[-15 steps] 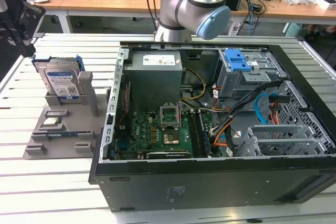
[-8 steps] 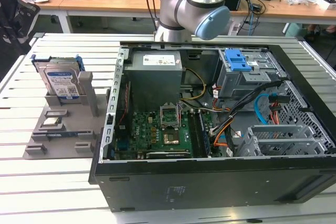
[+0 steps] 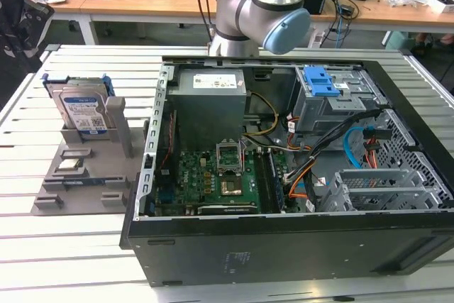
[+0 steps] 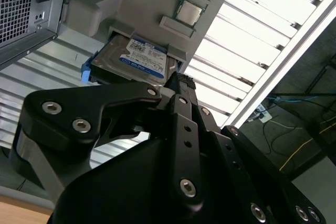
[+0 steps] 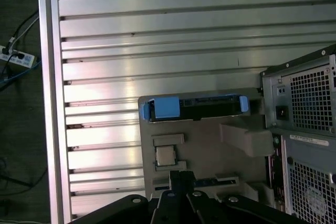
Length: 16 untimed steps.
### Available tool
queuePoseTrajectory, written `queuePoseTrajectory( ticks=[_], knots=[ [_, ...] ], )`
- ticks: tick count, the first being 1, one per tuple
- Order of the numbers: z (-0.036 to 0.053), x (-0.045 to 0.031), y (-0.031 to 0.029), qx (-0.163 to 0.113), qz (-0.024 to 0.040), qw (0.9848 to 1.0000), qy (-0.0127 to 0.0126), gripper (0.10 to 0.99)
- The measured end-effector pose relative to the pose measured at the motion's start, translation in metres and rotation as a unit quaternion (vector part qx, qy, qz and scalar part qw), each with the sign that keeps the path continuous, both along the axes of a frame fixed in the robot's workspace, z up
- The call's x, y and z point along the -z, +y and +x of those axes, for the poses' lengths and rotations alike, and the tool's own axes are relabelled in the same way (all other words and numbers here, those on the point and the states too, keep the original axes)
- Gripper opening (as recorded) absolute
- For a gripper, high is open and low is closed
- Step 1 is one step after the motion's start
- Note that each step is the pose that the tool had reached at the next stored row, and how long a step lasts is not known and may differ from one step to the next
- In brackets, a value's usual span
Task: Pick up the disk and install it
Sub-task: 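Reach for the disk, then pick up the disk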
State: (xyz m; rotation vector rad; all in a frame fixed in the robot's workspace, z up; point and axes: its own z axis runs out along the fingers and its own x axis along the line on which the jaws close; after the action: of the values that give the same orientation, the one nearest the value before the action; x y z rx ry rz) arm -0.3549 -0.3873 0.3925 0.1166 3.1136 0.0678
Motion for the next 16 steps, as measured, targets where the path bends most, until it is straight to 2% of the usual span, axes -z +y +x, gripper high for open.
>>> queuePoseTrajectory(
  ticks=[7,10,16],
  knots=[
    [0.0000,0.0000,0.0002,0.000,0.0000,1.0000,0.0000,0.106],
    [0.0000,0.0000,0.0002,-0.023,0.0000,0.9997,0.0000,0.106],
    [0.0000,0.0000,0.0002,-0.046,0.0000,0.9989,0.0000,0.106]
  ],
)
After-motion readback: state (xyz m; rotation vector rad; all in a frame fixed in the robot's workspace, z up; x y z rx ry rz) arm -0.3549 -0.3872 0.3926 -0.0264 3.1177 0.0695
